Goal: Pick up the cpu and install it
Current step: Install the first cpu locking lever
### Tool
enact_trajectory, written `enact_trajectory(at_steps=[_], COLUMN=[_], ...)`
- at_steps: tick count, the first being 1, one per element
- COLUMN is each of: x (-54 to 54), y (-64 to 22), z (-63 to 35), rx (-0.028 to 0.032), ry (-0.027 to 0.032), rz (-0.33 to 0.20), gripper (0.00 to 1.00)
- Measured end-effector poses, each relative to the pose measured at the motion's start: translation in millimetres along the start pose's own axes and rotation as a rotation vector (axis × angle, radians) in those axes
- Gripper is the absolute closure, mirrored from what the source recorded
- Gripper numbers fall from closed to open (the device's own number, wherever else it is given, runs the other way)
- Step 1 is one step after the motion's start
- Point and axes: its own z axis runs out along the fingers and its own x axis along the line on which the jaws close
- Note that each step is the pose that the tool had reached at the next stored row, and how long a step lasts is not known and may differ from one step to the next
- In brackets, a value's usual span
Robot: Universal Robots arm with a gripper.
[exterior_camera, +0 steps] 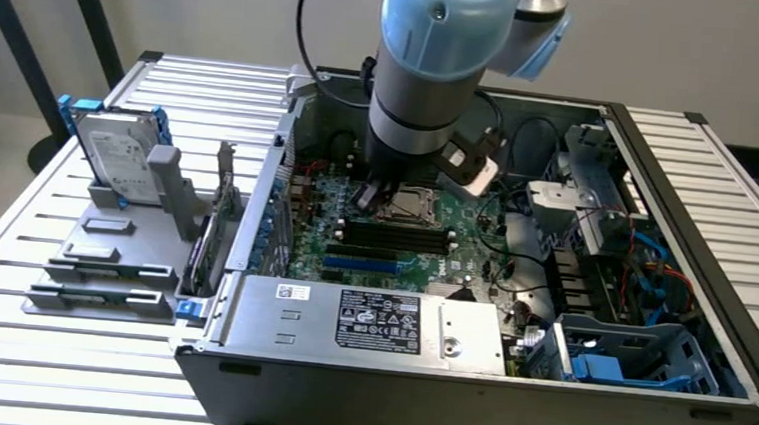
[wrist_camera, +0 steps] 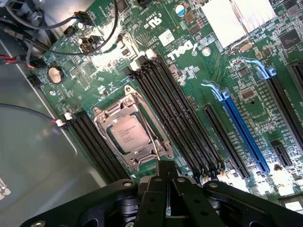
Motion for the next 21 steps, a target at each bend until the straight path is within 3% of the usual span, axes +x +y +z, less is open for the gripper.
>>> enact_trajectory(at_steps=[13,21], x=[2.8,0.1], y=[-1.2,-1.5], z=[18.5,27.4], rx=[0.011,0.0186], ry=[-0.0089,-0.0188], rz=[0.006,0.013], gripper=[0.89,0.89])
